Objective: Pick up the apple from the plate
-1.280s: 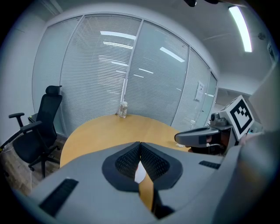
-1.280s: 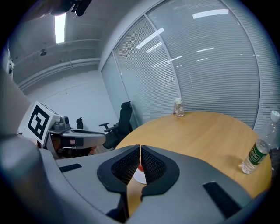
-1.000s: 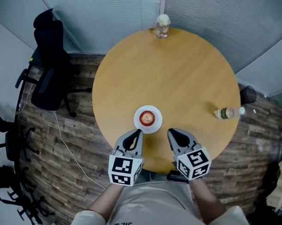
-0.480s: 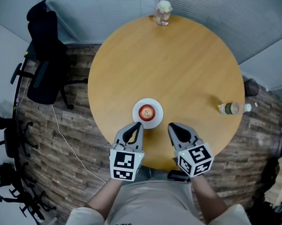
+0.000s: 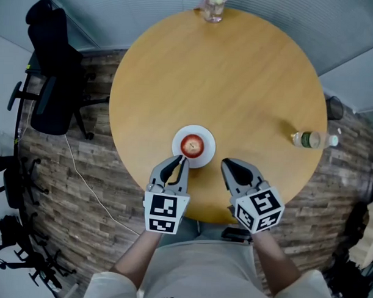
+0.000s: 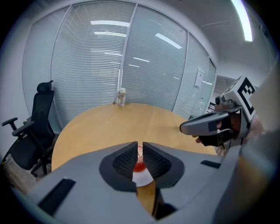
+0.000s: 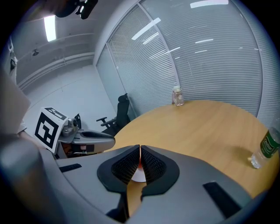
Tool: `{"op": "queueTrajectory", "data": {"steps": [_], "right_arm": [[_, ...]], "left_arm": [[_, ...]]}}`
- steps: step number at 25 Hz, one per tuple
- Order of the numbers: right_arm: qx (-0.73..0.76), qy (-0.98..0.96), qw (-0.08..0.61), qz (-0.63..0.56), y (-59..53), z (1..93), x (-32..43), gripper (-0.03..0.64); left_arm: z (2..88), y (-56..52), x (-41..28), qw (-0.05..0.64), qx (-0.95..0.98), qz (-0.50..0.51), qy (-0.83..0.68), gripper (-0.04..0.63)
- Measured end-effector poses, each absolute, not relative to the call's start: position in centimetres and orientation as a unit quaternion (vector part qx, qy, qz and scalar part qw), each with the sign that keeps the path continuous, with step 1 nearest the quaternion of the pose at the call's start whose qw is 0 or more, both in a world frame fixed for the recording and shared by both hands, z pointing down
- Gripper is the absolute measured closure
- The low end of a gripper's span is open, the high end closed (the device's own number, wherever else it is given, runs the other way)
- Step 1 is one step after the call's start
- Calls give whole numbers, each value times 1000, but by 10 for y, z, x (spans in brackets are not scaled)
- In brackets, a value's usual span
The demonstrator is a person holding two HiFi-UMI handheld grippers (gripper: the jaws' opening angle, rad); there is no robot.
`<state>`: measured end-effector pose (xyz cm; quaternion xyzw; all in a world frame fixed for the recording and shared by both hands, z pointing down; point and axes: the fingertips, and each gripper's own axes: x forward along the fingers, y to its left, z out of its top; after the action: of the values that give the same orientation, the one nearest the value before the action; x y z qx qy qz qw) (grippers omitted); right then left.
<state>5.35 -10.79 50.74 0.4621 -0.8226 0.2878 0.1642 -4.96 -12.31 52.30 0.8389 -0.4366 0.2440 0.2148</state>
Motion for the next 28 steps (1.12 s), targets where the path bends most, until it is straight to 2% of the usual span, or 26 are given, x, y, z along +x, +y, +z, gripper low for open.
{"op": "queueTrajectory", "data": {"steps": [7,9,12,14,21,28], "right_arm": [[458,-820,168,301,-109,519,50,584],[458,-818,168,304,-110,522,50,584],[457,-817,169,307,-111,525,49,584],[458,-816,170,310,-110,527,49,584],[458,-810,176,322,-109,536,54,584],[461,-803,180,333,-104,544,57,584]], "left_arm": [[542,-128,-45,222,841,257,-421,496],[550,-129,-43,229,843,258,-414,456],[561,-128,-38,238,846,267,-396,362],[568,-128,-38,241,845,276,-389,332],[595,-135,-33,253,839,296,-381,256],[619,-145,-28,248,833,316,-381,209]]}}
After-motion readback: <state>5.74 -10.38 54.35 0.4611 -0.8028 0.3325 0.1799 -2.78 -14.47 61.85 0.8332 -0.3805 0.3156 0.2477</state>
